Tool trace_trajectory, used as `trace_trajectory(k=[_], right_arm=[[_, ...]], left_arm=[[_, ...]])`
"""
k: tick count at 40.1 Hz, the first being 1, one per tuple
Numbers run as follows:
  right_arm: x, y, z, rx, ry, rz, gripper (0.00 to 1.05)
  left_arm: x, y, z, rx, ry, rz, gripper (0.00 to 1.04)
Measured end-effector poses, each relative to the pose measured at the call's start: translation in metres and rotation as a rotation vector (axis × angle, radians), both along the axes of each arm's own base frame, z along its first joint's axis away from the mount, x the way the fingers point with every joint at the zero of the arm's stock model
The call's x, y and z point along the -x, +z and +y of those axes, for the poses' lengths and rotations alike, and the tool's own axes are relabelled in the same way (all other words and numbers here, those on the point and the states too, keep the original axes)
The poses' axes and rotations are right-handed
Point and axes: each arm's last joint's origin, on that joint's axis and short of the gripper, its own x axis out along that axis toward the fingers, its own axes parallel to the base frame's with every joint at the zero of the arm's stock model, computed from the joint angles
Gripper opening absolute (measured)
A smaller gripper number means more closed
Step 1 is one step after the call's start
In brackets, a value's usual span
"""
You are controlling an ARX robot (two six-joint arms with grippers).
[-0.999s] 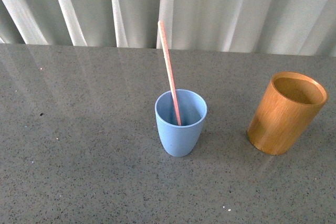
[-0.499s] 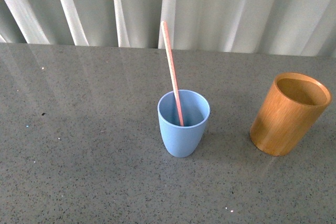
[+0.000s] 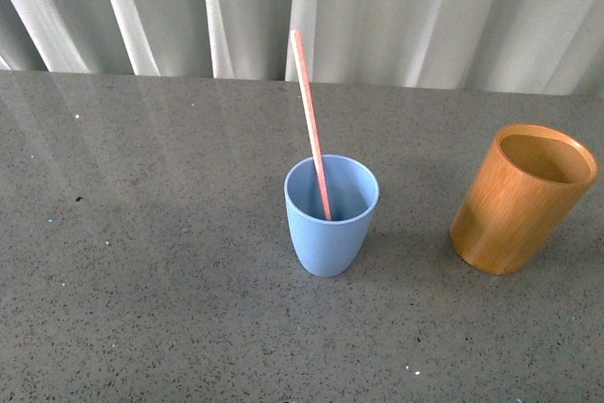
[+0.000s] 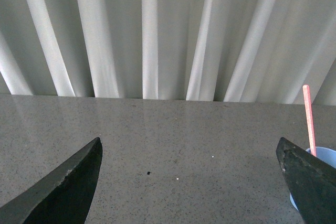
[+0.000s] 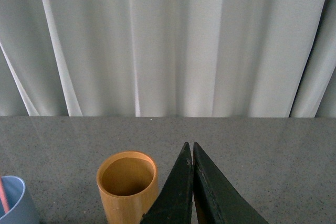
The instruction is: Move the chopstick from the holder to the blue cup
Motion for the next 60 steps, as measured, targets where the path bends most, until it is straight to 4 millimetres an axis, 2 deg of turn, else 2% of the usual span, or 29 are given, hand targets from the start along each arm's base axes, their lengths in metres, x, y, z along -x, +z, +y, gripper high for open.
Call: trace_trajectory(k=[36,41,52,60], right_arm=[[0.024,0.002,0.000,0.000,0.000,-0.013,0.01],[0.035,-0.001,0.000,0.000,-0.002,-0.004,0.01],[0.035,-0.001,0.000,0.000,-0.002,-0.006,0.01],[0.035,-0.001,0.000,0.000,-0.002,-0.006,0.29]], left_arm=[[0.000,0.000,0.000,0.000,0.000,0.000,0.98],[0.000,0.000,0.000,0.000,0.001,0.000,0.98],[0.000,0.000,0.000,0.000,0.000,0.000,0.98],[0.000,0.000,0.000,0.000,0.000,0.000,0.98]])
